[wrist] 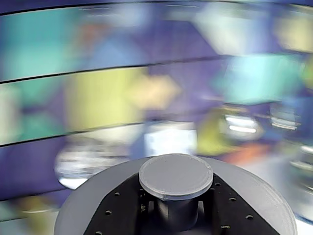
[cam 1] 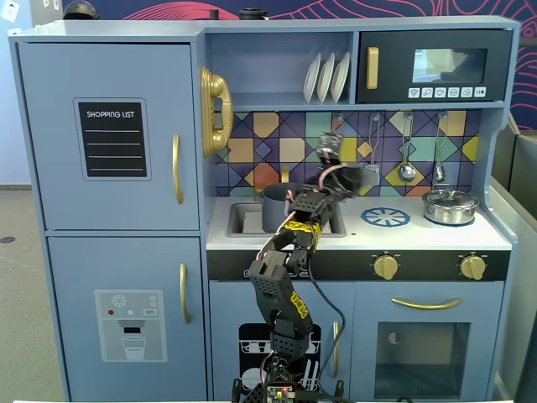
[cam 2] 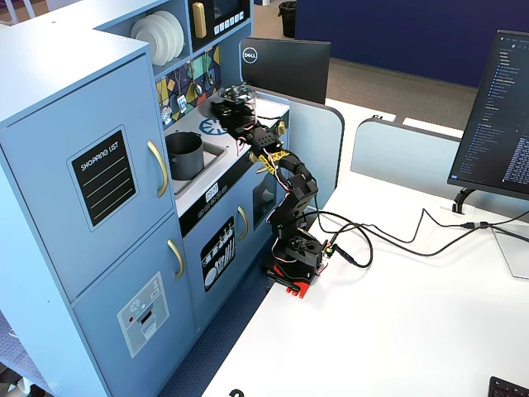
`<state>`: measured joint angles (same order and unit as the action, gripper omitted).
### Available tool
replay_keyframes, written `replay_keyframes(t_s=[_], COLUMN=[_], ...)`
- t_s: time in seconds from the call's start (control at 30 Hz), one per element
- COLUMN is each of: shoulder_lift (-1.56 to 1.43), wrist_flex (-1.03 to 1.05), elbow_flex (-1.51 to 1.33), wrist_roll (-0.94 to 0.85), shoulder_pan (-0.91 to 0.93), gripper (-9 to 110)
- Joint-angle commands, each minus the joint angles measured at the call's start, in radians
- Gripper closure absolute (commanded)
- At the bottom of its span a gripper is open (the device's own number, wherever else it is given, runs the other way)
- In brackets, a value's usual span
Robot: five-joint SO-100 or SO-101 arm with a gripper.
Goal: Take off the lid from the gray recipient and place it on the counter
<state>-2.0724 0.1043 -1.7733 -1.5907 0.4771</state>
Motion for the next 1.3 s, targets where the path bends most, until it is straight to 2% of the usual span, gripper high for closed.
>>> replay_keyframes(t_s=[0.0,0.2,0.47,1.27], shoulder_lift=[-0.061,-0.009,0.083,0.204], wrist_flex=[-0.103,-0.272,-0.408,-0.483], elbow_flex=[-0.067,-0.247,-0.327,-0.385], wrist_roll=[0.037,0.044,0.04,0.034], shoulder_pan=[0.095,0.144,0.121,0.1], gripper=[102,102,102,102])
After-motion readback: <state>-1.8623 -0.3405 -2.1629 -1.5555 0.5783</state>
